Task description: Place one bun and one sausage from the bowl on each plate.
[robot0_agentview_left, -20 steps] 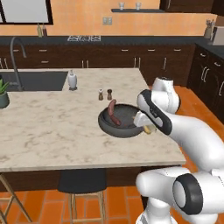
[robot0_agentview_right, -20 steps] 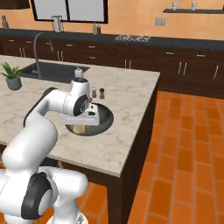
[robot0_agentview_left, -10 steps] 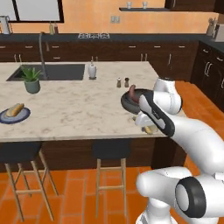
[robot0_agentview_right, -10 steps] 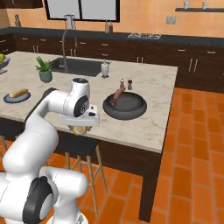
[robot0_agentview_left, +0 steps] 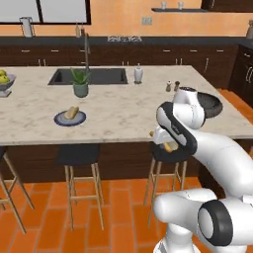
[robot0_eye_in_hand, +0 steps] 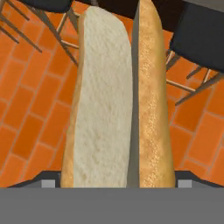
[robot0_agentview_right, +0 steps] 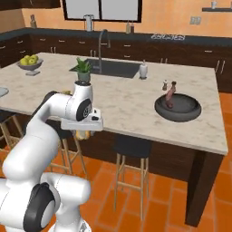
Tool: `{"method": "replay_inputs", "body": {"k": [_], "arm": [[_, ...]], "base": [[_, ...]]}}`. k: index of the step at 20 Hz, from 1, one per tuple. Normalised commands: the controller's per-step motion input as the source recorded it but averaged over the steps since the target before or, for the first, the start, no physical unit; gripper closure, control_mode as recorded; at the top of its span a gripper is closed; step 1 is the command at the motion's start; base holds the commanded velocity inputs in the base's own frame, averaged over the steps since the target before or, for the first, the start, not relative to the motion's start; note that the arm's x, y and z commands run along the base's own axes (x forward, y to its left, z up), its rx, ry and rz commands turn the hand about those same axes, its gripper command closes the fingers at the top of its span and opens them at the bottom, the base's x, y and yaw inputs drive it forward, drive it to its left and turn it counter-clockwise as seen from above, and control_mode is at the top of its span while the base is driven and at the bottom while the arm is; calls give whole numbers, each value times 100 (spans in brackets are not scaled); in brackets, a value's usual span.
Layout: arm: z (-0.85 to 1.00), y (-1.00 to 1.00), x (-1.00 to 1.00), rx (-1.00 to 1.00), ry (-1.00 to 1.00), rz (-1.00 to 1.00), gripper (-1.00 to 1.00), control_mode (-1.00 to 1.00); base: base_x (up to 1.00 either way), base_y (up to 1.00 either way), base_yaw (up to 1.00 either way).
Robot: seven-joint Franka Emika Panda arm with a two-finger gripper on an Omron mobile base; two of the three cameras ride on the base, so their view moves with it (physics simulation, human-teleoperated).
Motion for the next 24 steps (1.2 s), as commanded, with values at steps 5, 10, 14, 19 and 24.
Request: {"method": "replay_inputs", "body": {"k": [5,10,14,19,24], "arm": [[0,0,0,0,0,0,100,100],[0,0,0,0,0,0,100,100],[0,0,0,0,0,0,100,100],[0,0,0,0,0,0,100,100],[0,0,0,0,0,0,100,100]], "base": [[-4,100,11],[5,100,20],[57,94,2],[48,100,-11],[61,81,-10]]}}
